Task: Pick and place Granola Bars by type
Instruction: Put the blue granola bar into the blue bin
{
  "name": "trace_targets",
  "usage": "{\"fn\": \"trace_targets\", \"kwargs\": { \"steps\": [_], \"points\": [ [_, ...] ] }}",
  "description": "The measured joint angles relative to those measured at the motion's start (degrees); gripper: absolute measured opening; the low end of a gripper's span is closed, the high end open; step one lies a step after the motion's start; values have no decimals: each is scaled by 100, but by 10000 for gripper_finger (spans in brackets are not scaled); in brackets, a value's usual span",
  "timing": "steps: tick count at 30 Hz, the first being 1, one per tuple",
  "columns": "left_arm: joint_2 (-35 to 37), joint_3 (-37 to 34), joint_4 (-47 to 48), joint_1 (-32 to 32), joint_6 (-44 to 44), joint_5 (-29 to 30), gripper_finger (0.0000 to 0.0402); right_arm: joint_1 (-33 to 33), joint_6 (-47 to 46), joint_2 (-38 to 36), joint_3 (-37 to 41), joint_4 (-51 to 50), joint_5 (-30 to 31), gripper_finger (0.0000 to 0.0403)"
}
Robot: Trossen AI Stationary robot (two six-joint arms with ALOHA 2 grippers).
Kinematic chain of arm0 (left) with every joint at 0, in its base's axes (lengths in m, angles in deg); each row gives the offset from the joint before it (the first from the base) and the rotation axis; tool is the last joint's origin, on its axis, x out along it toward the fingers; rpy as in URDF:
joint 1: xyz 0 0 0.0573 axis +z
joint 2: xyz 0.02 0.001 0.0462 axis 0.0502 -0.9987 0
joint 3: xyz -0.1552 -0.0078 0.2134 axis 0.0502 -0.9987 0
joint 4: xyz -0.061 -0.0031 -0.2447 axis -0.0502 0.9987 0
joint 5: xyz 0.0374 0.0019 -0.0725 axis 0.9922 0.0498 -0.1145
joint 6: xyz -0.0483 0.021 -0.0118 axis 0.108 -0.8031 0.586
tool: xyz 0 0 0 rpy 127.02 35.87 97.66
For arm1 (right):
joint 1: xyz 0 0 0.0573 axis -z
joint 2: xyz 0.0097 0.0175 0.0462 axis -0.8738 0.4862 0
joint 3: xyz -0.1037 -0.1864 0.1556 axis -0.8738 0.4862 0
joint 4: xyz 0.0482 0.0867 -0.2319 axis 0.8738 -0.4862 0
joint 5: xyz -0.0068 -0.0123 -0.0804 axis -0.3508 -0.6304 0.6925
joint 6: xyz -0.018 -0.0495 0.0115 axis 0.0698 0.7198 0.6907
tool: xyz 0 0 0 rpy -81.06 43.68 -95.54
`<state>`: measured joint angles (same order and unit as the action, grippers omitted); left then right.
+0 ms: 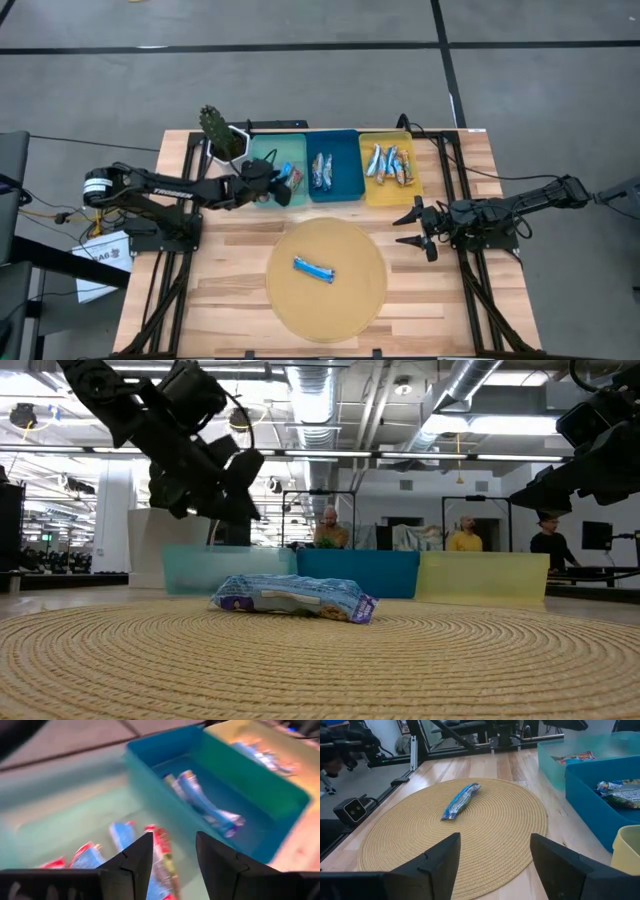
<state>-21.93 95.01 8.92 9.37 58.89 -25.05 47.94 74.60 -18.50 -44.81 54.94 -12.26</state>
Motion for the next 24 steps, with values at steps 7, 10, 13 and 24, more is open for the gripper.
{"fn": "trace_targets", "kwargs": {
  "steps": [7,10,13,24],
  "points": [
    [2,0,-1030,-451,-1161,-365,142,0,1,0,1,0,0,234],
    [2,2,-1391,-614,-1560,-588,142,-1,1,0,0,0,0,234],
    [4,2,-1488,-745,-2034,-727,142,-2,1,0,-1,0,0,234],
    [4,2,-1934,-1089,-3509,-2500,142,-2,1,0,-1,0,0,234]
  ]
}}
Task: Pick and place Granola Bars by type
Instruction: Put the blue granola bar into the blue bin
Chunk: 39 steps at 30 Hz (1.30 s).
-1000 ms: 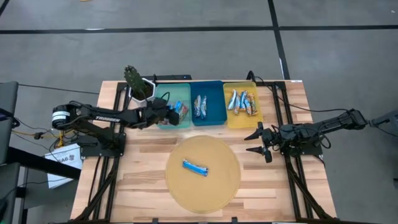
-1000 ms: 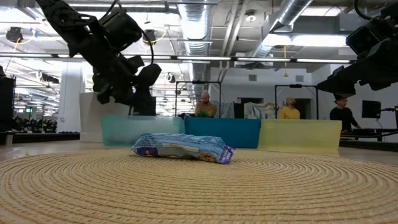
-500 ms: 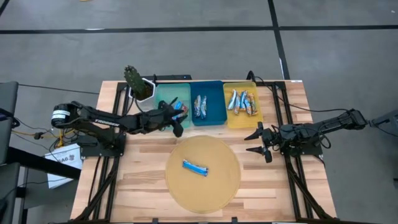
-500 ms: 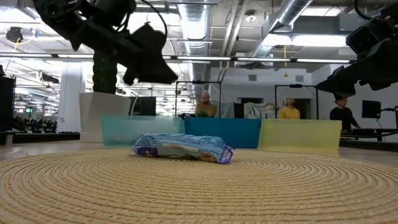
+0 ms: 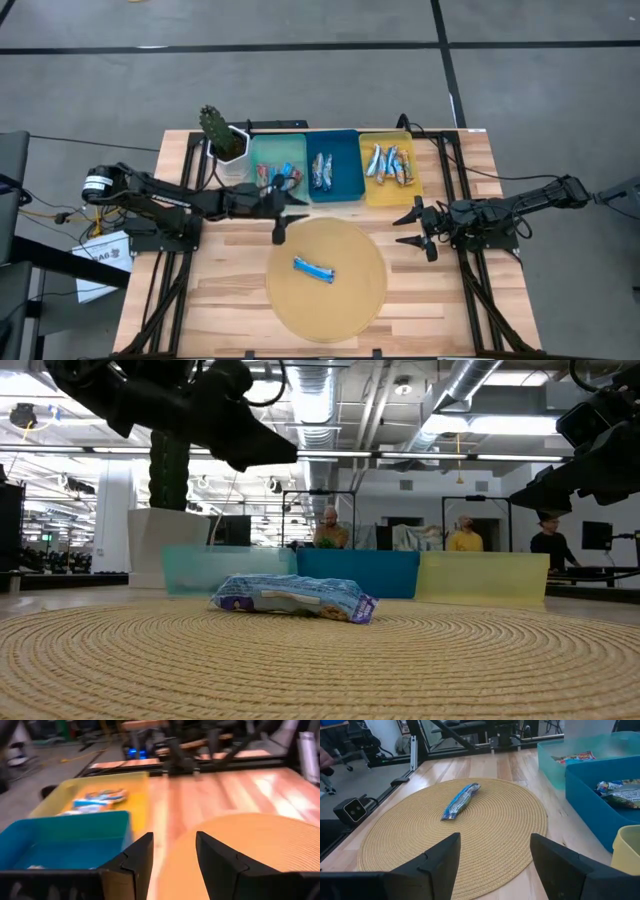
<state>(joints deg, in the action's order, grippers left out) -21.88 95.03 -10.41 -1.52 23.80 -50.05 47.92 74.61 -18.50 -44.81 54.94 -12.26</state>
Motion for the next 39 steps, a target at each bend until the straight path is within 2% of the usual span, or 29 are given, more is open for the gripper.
{"fn": "trace_targets", "kwargs": {
  "steps": [3,7,12,18,22,26,34,39],
  "points": [
    [0,0,0,-29,-238,-489,142,1,-2,0,0,0,0,234],
    [0,0,2,-34,-482,-1440,142,0,0,0,0,0,0,234],
    [0,0,4,-34,-461,-2467,142,0,0,0,2,0,0,234],
    [0,0,6,-100,-289,-3175,141,0,-1,0,0,0,0,234],
    [0,0,9,-174,-276,-3188,141,2,-1,0,1,0,0,234],
    [0,26,206,-303,-254,-2889,141,1,-1,0,0,0,0,234],
    [-123,841,2281,-683,-435,-1733,141,1,0,0,0,0,0,234],
    [-635,1354,2913,-963,-472,-1590,141,0,0,0,0,2,0,234]
  ]
}}
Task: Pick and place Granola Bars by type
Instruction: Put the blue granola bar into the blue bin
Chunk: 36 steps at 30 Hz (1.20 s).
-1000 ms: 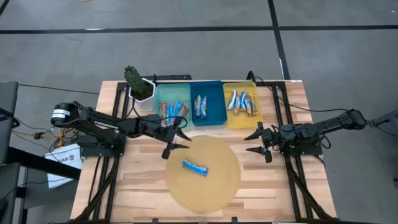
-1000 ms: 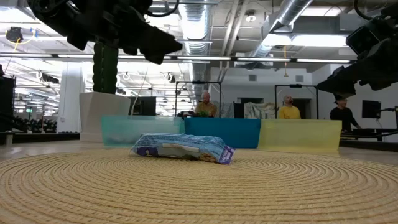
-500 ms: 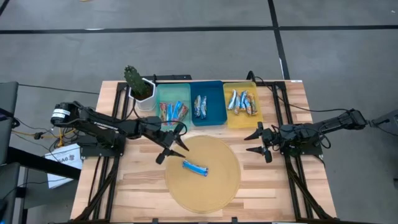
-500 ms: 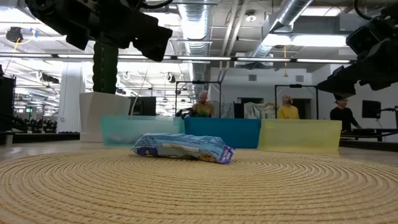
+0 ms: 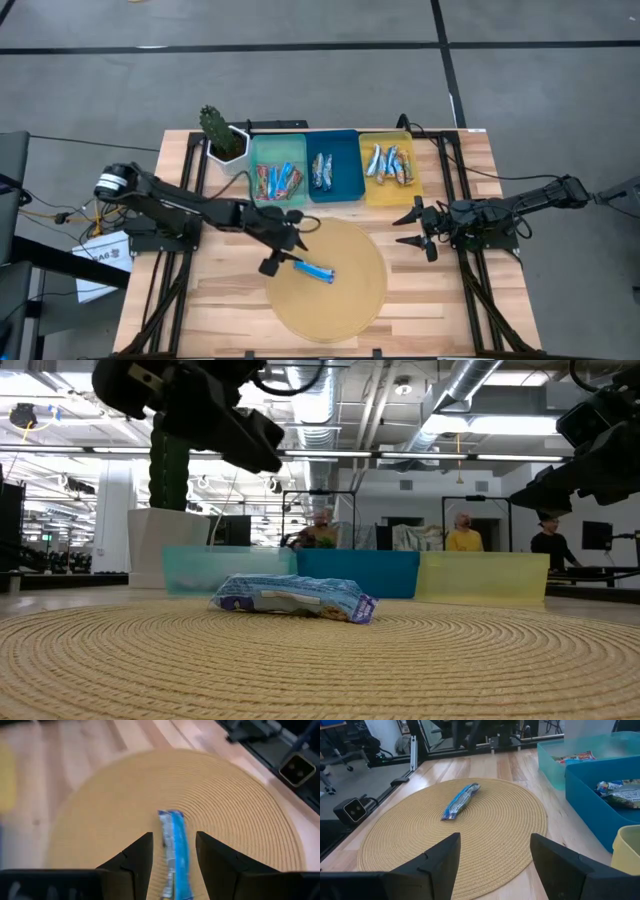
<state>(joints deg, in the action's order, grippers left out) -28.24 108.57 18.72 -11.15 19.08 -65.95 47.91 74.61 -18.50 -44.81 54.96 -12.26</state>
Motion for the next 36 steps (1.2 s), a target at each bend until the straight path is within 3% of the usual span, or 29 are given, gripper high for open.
{"fn": "trace_targets", "kwargs": {
  "steps": [9,19,28,36],
  "points": [
    [-1138,889,879,-367,-228,105,141,0,-2,0,0,-2,0,234],
    [-1831,1639,1714,-551,-179,1193,176,0,-2,0,2,-6,0,234],
    [-2150,1770,1833,-729,157,1103,248,1,0,-1,0,-2,0,234],
    [-2555,1760,1892,-727,149,1301,256,0,-2,-4,0,3,0,234]
  ]
}}
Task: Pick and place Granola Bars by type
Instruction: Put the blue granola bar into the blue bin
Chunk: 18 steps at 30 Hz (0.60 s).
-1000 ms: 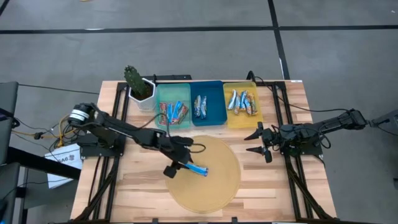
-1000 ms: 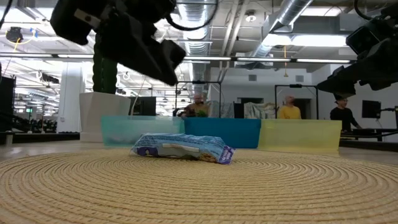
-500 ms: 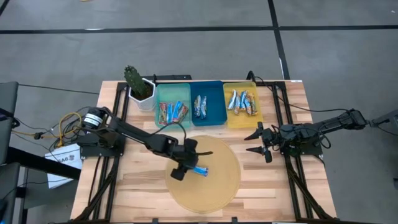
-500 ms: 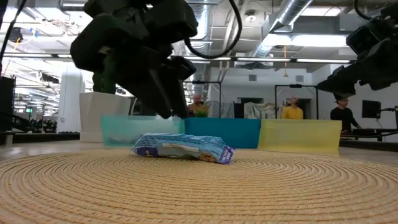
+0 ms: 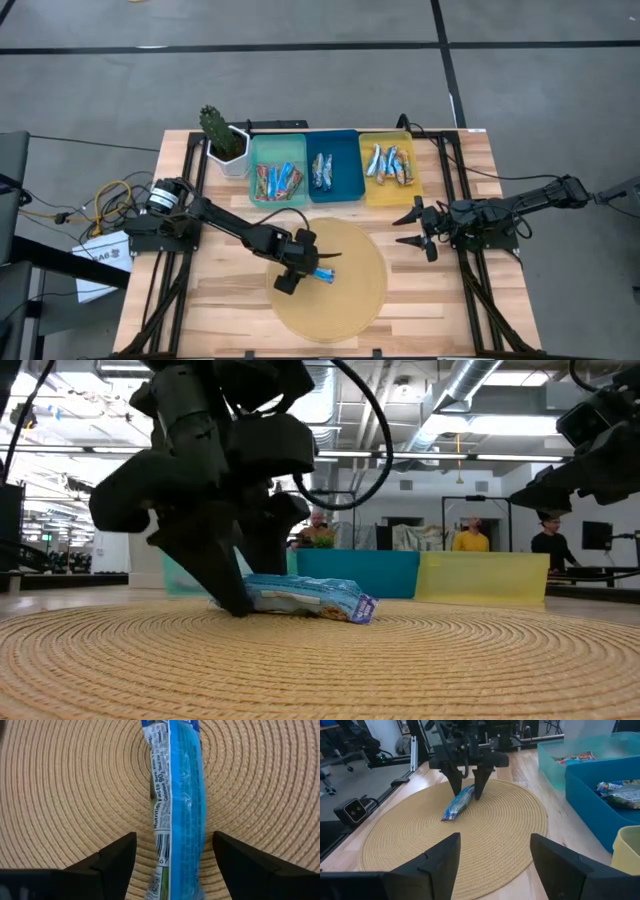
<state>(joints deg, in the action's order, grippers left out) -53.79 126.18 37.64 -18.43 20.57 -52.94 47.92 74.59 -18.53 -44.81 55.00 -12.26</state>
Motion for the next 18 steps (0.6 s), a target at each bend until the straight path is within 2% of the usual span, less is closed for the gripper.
{"fn": "trace_targets", "kwargs": {
  "steps": [7,18],
  "points": [
    [-55,2,-71,-9,30,252,235,0,2,4,0,-3,0,234],
    [-61,2,-42,-7,61,66,112,0,1,4,0,-3,0,234]
  ]
}}
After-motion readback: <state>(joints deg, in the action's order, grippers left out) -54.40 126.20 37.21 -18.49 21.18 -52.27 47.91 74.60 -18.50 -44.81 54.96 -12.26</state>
